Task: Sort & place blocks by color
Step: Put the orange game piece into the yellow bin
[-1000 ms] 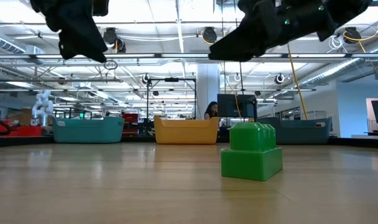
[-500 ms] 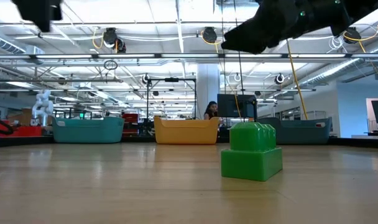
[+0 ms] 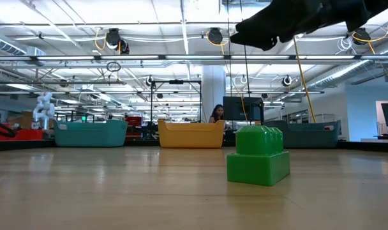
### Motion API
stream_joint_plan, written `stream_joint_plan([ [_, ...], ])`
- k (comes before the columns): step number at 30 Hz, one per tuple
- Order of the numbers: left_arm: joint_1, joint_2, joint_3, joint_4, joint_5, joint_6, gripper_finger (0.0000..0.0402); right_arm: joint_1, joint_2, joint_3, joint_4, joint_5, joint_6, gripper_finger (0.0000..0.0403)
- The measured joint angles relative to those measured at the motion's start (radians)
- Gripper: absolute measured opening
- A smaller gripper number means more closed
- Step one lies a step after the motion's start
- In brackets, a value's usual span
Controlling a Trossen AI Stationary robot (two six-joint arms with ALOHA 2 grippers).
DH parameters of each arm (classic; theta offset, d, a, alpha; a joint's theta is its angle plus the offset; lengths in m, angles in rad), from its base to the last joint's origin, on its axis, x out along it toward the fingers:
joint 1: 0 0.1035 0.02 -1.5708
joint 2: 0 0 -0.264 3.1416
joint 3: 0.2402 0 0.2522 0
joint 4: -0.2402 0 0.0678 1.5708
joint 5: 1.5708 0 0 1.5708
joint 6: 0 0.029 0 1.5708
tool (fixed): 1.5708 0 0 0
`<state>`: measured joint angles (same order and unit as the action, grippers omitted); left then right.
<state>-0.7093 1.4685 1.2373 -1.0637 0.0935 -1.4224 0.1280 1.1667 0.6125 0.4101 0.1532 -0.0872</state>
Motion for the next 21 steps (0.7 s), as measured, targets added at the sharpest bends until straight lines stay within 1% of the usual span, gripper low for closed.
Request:
stream_joint_plan([
  [2,-0.024,0.0,0.0,0.006,0.03,-0.075,0.0145,0.009,0.0,0.0,-0.003,0.0,0.0,0.0263],
  [5,-0.056,0.0,0.0,0.014,0.038,-0.193,0.0189,0.02,0.0,0.0,-0.005,0.0,0.0,0.0263],
  [8,-0.084,0.006,0.0,0.014,0.043,-0.286,0.0226,0.032,0.0,0.0,-0.005,0.0,0.02,0.0263],
  [10,-0.095,0.026,0.0,0.014,0.043,-0.321,0.0244,0.041,0.0,0.0,-0.005,0.0,0.023,0.0263],
  [12,-0.116,0.053,-0.001,0.014,0.043,-0.336,0.0257,0.051,0.0,0.0,-0.005,0.001,0.03,0.0263],
  [14,-0.129,0.085,-0.001,0.015,0.064,-0.352,0.0265,0.06,0.0,0.0,-0.005,0.0,0.049,0.0263],
  [21,-0.14,0.198,-0.002,0.025,0.105,-0.396,0.0271,0.109,0.0,0.0,-0.005,0.001,0.109,0.0263],
])
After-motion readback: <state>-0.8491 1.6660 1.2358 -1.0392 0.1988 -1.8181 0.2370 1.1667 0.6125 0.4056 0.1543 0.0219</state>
